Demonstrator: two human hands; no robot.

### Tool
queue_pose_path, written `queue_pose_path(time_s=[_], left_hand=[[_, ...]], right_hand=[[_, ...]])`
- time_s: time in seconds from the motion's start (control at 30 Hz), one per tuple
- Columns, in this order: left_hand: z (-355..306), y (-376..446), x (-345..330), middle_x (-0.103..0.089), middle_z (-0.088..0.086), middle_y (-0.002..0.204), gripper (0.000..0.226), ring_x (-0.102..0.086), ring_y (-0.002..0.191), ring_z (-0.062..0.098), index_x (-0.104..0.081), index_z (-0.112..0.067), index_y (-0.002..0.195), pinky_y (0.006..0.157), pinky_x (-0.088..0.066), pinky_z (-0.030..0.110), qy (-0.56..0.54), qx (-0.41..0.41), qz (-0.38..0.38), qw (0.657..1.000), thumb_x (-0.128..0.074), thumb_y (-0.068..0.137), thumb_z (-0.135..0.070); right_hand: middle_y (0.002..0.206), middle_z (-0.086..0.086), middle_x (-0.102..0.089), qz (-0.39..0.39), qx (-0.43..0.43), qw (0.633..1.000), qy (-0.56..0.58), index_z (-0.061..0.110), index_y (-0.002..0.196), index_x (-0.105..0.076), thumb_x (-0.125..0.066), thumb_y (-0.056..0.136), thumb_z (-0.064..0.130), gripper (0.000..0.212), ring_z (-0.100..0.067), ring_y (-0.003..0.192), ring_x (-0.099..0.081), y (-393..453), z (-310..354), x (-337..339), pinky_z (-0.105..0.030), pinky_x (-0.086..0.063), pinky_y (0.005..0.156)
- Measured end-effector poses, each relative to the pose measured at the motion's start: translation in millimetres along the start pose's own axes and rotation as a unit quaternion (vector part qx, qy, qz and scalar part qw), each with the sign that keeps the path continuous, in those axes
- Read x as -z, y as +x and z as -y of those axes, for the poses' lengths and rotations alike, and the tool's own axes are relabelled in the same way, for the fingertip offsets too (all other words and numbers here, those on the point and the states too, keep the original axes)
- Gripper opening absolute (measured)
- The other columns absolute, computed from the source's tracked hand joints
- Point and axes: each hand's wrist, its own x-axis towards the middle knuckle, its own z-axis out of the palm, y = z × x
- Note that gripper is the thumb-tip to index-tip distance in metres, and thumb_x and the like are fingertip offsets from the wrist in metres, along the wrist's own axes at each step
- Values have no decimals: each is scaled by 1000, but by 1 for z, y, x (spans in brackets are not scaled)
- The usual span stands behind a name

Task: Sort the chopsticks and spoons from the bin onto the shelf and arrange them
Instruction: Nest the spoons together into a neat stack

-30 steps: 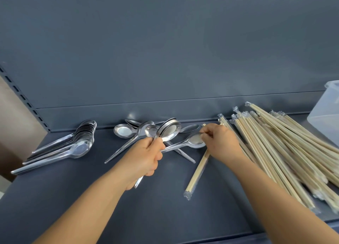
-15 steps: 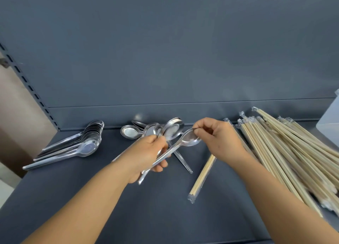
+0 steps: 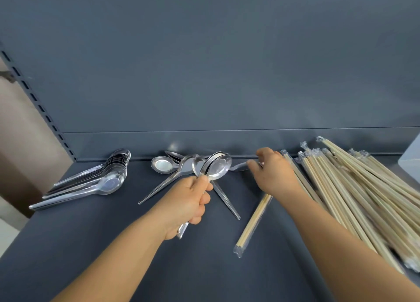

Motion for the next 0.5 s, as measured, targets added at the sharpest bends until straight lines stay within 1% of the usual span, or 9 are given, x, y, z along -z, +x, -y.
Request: queue_pose_path(time_s=[0.1,0.23,0.3,0.37,0.4,0.5], left_hand=[[1,1,2,-33,-1,64,27,-21,46,11,-51,-8,97,45,-20,22,4,-3,-9,1000,-34,102,-29],[0,0,5,-34,0,66,25,-22,46,11,-51,-9,95,44,-21,21,3,-3,-16,1000,-36,102,-27],[-1,-2,6,-33,-1,65,24,-21,46,11,-51,-9,94,45,-20,22,2,-7,-22,1000,-36,101,-26],[-2,-5,9,-32,-2,64,24,-20,46,11,-50,-9,93,44,-20,22,-1,-17,-26,1000,-35,101,-26],[-3,-7,10,-32,-2,64,24,-20,46,11,-50,-9,93,44,-20,22,-4,-23,-29,999,-35,101,-26],[-7,-9,16,-36,-2,64,27,-23,46,11,-52,-9,93,44,-22,22,-25,-38,-48,998,-35,102,-28]], right_hand=[[112,-11,-67,27,-28,999,-21,8,120,-54,-52,92,36,39,-31,109,-58,4,6,-3,-34,-45,86],[97,-14,-70,19,-28,999,-29,5,100,-66,-53,88,18,22,-33,94,-63,8,10,-1,-35,-51,78],[87,-13,-70,11,-23,1000,-13,7,93,-68,-52,86,14,18,-33,87,-64,9,9,3,-32,-51,71],[82,-9,-68,-21,-12,1000,-2,12,91,-68,-52,88,15,16,-31,85,-64,6,7,11,-27,-43,65],[84,-8,-68,-46,-7,999,3,14,92,-68,-51,90,16,17,-30,85,-63,5,6,15,-27,-39,65],[87,-8,-68,-110,28,992,48,15,94,-66,-50,92,16,16,-30,83,-60,-1,7,31,-28,-37,66]])
